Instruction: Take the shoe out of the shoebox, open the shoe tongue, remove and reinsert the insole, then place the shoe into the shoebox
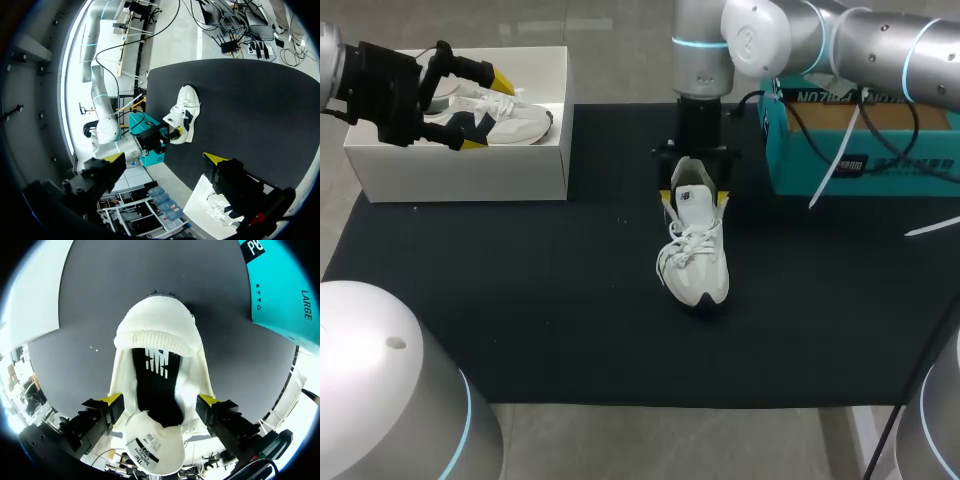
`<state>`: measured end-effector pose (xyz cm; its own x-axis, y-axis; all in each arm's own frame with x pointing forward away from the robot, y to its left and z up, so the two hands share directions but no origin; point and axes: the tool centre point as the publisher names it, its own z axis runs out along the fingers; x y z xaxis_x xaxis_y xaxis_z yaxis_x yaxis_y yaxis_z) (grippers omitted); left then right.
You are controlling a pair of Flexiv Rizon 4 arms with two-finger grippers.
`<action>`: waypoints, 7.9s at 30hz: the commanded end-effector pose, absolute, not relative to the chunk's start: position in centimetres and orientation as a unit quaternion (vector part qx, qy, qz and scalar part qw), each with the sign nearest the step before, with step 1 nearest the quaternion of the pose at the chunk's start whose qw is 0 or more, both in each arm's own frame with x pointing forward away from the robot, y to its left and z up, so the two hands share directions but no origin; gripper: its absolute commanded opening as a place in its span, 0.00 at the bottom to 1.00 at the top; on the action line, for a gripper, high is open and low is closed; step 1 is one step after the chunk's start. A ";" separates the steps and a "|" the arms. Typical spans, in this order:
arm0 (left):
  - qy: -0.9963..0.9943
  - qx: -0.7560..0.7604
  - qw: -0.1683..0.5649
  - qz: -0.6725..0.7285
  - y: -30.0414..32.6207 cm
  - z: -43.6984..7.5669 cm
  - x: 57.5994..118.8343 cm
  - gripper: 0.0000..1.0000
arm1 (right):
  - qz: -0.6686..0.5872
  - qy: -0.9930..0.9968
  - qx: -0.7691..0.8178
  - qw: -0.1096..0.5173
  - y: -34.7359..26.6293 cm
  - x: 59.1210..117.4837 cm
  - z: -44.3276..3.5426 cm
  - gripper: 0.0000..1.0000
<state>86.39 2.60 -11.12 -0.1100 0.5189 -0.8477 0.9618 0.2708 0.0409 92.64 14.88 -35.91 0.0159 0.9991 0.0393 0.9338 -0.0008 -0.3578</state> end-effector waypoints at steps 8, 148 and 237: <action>0.692 0.537 0.396 -0.278 2.6 -11.1 86.5 1.00 | 0.116 -0.695 -0.697 0.133 15.0 92.1 -34.6 1.00; 0.692 0.537 0.396 -0.278 2.6 -11.1 86.5 1.00 | 0.019 -0.990 -0.117 -0.078 11.8 99.0 -25.8 0.49; 0.692 0.537 0.396 -0.278 2.6 -11.1 86.5 1.00 | 0.017 -0.999 -0.021 -0.034 14.2 102.4 -25.1 0.00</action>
